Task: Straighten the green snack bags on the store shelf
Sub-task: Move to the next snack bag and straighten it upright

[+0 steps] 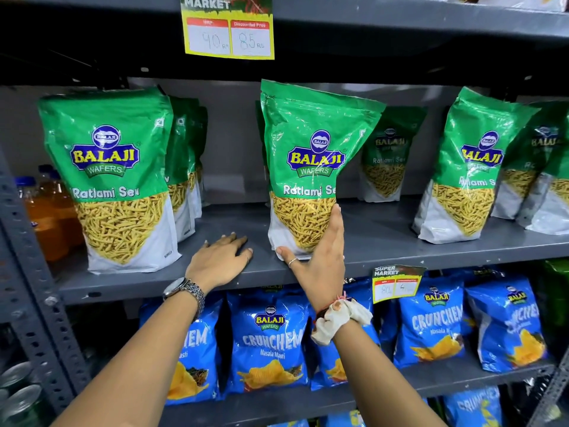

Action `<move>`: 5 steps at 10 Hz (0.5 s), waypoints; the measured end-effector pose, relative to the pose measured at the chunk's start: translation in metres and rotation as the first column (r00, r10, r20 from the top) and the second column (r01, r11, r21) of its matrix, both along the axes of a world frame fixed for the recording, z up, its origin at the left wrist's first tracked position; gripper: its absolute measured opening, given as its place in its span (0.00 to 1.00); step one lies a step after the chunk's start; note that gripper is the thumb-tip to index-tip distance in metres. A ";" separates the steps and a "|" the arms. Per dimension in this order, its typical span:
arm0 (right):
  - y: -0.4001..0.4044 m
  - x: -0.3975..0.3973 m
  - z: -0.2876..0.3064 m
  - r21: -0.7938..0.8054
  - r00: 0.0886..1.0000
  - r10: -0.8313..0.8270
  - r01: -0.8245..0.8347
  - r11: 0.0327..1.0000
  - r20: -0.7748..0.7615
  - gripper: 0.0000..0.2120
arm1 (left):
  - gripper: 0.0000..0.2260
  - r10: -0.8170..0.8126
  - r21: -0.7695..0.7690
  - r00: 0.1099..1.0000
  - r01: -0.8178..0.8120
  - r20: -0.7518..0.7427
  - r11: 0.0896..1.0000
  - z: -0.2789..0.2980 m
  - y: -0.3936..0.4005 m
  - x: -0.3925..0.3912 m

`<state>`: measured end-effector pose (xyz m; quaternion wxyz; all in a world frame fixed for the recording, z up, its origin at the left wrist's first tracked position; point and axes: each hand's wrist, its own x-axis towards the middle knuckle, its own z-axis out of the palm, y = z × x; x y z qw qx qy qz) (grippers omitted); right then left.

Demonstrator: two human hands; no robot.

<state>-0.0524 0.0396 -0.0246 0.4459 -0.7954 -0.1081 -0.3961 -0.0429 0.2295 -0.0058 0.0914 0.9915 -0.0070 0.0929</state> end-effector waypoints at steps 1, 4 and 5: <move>0.000 0.004 0.000 -0.010 1.000 -0.005 0.005 1.000 0.000 0.56 | 0.24 0.000 0.005 1.000 0.000 0.001 1.000 0.000 0.000 0.000; 0.000 0.007 -0.001 -0.037 1.000 -0.015 0.015 0.999 -0.001 0.56 | 0.24 0.005 0.015 1.000 -0.005 -0.002 1.000 0.000 0.000 0.000; 0.001 0.007 -0.001 -0.043 1.000 -0.022 0.022 0.999 0.003 0.57 | 0.24 0.003 0.019 1.000 -0.003 -0.005 1.000 0.001 -0.002 -0.001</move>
